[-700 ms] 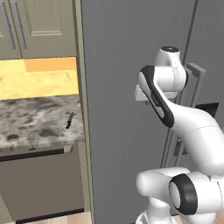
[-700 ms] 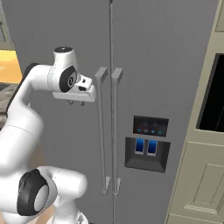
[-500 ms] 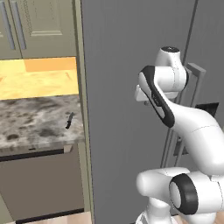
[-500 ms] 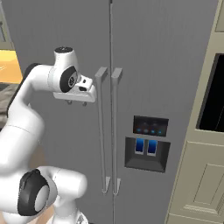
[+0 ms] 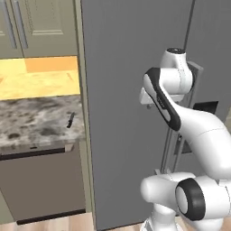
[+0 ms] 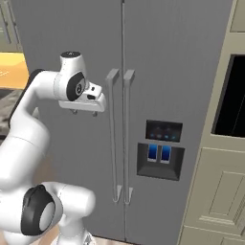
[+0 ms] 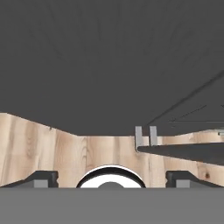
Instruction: Retrieve the butter from the fridge and place it on a plate on the dining table. Then retrieve the butter knife by the fridge and place it near the plate.
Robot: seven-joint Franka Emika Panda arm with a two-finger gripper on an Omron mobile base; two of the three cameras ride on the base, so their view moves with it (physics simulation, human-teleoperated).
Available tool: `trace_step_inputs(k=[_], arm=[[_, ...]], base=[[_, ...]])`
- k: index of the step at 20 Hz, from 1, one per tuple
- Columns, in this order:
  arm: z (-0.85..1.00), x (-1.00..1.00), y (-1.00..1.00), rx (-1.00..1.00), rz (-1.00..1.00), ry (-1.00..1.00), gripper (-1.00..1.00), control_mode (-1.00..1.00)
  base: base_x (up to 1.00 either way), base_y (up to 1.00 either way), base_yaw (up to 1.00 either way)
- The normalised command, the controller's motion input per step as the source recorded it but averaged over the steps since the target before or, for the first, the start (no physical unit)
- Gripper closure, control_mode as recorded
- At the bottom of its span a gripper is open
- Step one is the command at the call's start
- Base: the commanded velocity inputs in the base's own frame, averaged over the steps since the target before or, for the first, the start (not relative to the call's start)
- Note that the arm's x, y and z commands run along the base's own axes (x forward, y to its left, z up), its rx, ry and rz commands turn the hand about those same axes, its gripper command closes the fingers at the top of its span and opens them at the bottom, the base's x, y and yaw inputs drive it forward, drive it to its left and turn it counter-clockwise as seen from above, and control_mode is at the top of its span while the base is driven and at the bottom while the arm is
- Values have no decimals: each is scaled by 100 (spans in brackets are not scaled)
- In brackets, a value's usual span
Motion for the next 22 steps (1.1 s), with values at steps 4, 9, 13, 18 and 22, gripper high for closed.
trace_step_inputs(k=[4,9,13,18,22], arm=[[0,0,0,0,0,0,-100,100],[0,0,0,0,0,0,-100,100],[0,0,0,0,0,0,-100,100],[0,0,0,0,0,0,-100,100],[0,0,0,0,0,0,-100,100]], base=[[-64,-26,0],[-54,-45,0],[-37,-67,1],[0,-44,1],[11,-3,3]])
